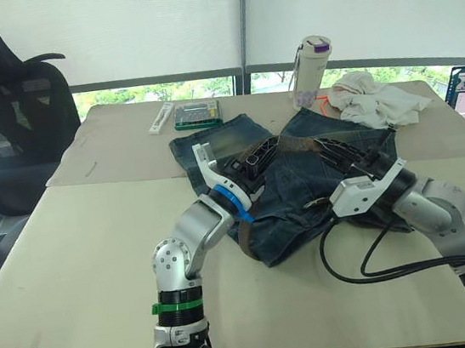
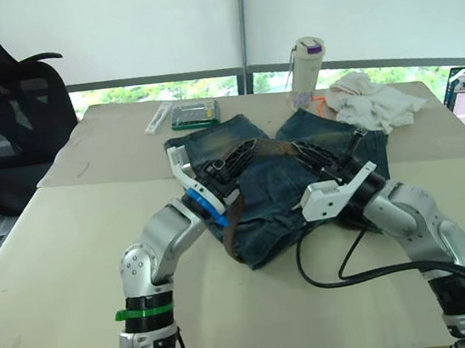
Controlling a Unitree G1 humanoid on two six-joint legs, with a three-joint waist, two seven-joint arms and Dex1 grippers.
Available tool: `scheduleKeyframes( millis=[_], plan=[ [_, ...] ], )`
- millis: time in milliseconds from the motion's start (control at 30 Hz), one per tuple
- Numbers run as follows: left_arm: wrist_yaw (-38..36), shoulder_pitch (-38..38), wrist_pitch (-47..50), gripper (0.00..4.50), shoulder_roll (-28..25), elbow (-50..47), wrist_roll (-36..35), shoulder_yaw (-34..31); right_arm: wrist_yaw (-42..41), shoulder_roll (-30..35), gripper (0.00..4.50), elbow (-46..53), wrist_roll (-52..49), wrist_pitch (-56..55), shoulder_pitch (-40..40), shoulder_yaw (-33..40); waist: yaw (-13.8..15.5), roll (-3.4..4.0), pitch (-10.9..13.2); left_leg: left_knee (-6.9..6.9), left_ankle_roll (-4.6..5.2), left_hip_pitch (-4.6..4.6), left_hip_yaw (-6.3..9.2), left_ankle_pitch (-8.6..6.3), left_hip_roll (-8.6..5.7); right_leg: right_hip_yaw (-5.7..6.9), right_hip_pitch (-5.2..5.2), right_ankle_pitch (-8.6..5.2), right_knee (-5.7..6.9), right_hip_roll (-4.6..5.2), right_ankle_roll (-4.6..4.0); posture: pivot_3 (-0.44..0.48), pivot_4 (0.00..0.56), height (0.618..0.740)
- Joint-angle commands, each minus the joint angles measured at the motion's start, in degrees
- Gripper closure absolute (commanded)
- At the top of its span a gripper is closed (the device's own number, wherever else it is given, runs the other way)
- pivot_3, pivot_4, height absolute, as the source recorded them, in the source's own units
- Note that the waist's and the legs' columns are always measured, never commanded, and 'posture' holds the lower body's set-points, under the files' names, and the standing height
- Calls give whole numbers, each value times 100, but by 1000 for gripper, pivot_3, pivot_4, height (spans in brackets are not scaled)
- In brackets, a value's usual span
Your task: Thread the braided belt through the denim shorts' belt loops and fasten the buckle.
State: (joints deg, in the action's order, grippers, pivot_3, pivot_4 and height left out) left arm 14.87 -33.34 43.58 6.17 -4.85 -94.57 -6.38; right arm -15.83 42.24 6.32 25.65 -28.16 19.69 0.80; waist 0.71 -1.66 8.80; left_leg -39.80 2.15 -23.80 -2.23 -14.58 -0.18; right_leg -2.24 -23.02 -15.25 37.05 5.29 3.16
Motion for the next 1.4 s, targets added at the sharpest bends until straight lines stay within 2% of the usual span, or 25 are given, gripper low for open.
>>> scheduleKeyframes(
  millis=[33,167,200,233,300,433,600,767,1033,1167,1233,1267,1300,1333,1367,1400],
  plan=[
    [0,-4,131,4500,-159,6,33,20,-280,-20,3347,197,-757,188,-131,247,-5,0,0,0,0,0,0,0,0,0,1,0,-1,0,0,0,150,740],
    [-28,45,371,4500,-515,74,197,75,-746,173,1976,25,-1432,278,-357,402,-7,0,0,1,2,1,0,-1,0,0,1,0,0,0,0,0,150,740],
    [-34,89,451,4500,-634,76,255,94,-987,288,1793,-86,-1766,395,-444,530,-8,0,0,1,3,2,0,-2,0,0,1,0,0,-1,0,0,150,740],
    [-70,122,500,4500,-730,64,312,99,-1292,430,1316,-184,-2074,555,-543,613,0,0,0,1,7,2,0,-4,0,1,1,0,0,0,0,0,150,740],
    [-112,144,590,4500,-909,63,359,63,-1980,757,1316,-513,-2826,1076,-731,922,8,0,0,0,28,2,0,-16,0,1,4,0,0,1,0,0,150,740],
    [-288,101,702,4500,-1115,67,399,5,-2970,1206,1316,-689,-3711,2221,-1027,1176,-2,0,0,1,40,6,1,-23,3,3,9,0,-2,3,0,0,150,740],
    [-500,50,815,4500,-1301,182,589,-35,-3956,1787,1316,-831,-3791,2865,-1566,1052,-7,0,0,3,47,9,1,-27,6,2,10,0,-3,1,0,0,150,740],
    [-632,-9,855,4500,-1372,227,703,-96,-4054,1608,1316,-538,-3821,3101,-1367,784,-33,0,0,3,45,15,0,-27,6,-1,11,0,-1,0,0,0,150,740],
    [-763,-72,999,4500,-1547,250,819,-170,-3399,1663,1316,-1354,-2186,2811,-983,-13,41,1,0,-1,26,12,0,-16,-2,2,12,0,-1,7,0,0,150,740],
    [-1521,-182,1368,4500,-2377,402,1380,-138,-3361,1666,2502,-1411,-2146,2764,-957,36,-4,1,0,2,14,13,0,-9,0,1,9,0,1,2,0,0,150,740],
    [-1792,-335,1421,4500,-2705,801,1508,-329,-3283,1736,3187,-1527,-1957,2708,-925,1,-8,1,-1,6,10,15,0,-6,1,2,7,0,3,-4,0,0,150,740],
    [-1911,-419,1436,4500,-2815,977,1560,-404,-3268,1770,3361,-1584,-1864,2636,-907,-39,-11,1,-1,6,10,15,0,-6,1,2,6,0,3,-5,0,0,150,740],
    [-2067,-497,1455,4500,-2916,1102,1676,-422,-3279,1762,3897,-1608,-1842,2592,-901,-42,-14,1,0,6,12,15,0,-7,1,2,5,0,3,-4,0,0,150,740],
    [-2213,-566,1464,4500,-2980,1179,1822,-403,-3308,1732,4221,-1599,-1866,2593,-909,-31,-13,1,0,6,16,15,-1,-9,0,2,6,0,2,-3,0,0,150,740],
    [-2329,-660,1458,4500,-3010,1271,1964,-389,-3341,1709,4464,-1533,-1895,2616,-940,-17,-7,1,0,5,20,15,-1,-12,0,3,7,0,1,-2,0,0,150,740],
    [-2430,-733,1455,4500,-3004,1326,2066,-386,-3451,1693,4464,-1409,-1997,2682,-999,5,3,1,0,4,22,15,0,-13,0,6,10,0,-1,-1,0,0,150,740]
  ],
)
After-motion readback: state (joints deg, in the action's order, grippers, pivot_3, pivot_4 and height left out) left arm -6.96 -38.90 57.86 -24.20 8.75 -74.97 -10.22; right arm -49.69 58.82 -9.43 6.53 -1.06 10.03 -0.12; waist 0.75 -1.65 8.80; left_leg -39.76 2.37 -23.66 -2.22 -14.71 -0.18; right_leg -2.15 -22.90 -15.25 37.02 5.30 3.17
